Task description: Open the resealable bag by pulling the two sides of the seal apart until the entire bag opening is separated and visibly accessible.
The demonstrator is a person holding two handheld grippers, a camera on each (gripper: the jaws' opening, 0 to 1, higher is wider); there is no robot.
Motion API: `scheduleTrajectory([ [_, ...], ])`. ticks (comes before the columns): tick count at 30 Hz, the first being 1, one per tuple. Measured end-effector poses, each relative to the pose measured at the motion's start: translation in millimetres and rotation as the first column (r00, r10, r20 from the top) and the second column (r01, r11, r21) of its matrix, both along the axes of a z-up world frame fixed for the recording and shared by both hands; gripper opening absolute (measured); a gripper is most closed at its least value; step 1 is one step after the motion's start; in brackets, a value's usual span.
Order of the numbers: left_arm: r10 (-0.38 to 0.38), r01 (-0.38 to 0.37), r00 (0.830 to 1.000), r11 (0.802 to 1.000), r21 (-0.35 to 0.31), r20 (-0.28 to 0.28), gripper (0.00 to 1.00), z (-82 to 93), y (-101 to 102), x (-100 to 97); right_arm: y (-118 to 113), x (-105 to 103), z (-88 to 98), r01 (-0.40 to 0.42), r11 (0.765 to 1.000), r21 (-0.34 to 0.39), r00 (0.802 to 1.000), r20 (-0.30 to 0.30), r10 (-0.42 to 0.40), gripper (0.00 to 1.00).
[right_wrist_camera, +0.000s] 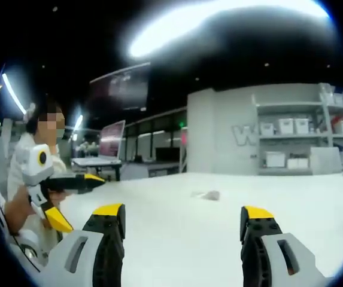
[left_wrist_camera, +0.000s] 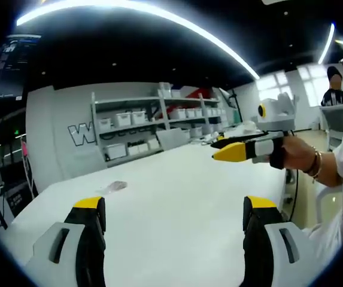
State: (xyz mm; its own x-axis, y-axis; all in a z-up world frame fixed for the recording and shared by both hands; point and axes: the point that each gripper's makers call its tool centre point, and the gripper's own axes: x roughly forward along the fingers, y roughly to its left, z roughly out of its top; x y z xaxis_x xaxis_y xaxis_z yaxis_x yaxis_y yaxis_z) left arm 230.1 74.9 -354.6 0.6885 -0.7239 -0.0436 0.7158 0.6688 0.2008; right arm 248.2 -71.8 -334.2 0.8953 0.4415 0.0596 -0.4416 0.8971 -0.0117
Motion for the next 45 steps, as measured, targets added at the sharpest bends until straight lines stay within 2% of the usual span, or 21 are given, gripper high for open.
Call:
scheduleTrajectory([
  [45, -0.003, 0.003, 1.000, 1.000, 0.010, -0.005, 0.94, -3.7, -1.0, 0.1, 0.4, 1.4, -3.2, -0.001, 1.000, -0.006, 1.000, -0.009, 0.001, 0.79],
])
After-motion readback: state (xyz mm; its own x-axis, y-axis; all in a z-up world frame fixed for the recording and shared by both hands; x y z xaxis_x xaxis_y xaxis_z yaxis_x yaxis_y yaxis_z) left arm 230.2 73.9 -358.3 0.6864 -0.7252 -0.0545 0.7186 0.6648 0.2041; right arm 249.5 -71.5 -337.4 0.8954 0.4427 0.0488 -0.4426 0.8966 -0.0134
